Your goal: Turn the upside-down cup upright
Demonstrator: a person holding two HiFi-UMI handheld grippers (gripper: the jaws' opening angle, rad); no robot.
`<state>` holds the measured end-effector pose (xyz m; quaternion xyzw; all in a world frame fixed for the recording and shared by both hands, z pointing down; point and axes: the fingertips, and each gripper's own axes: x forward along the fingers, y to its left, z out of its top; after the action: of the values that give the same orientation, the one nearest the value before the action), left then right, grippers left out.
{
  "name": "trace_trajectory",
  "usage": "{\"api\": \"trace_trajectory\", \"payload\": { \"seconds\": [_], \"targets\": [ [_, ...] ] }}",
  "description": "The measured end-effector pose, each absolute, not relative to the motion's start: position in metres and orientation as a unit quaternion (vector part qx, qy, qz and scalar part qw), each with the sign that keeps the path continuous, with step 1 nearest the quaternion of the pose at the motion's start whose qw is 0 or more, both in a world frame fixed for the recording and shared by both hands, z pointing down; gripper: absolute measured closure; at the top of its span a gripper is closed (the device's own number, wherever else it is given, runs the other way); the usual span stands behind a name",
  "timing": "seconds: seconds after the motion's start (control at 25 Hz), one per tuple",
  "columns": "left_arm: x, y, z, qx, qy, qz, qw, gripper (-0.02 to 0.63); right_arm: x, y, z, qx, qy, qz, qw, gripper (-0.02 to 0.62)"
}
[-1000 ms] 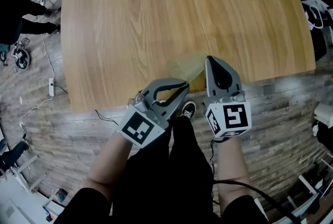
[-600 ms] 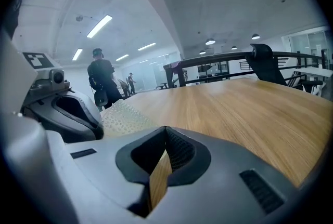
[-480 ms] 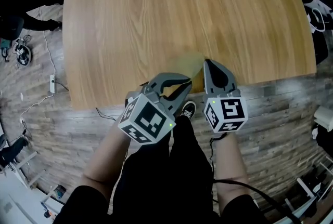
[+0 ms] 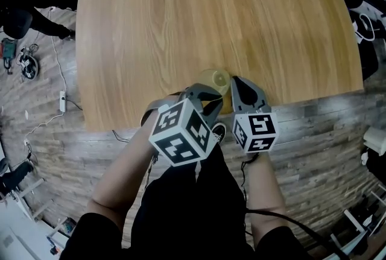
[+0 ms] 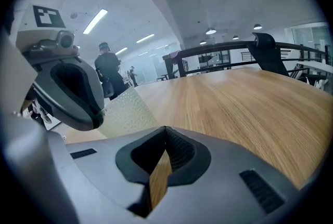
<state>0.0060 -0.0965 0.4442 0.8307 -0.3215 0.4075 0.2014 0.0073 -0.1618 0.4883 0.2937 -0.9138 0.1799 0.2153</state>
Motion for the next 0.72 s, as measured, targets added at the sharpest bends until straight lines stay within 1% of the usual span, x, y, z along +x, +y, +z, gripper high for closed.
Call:
{"api": "trace_trajectory", "payload": {
  "seconds": [0.36,0.72],
  "targets": [
    [0.010,-0.106,0.451,0.821,-0.298,0.443,0.202,0.588,0.005,-0.165,0.497,0.292,-0.909,0.196,0.224,0.581],
    [0.007,-0.114,0.447,0.816,-0.301,0.444,0.215,0.588,0.005,-0.164,0.493,0.287,-0.909,0.204,0.223,0.581]
  ]
}}
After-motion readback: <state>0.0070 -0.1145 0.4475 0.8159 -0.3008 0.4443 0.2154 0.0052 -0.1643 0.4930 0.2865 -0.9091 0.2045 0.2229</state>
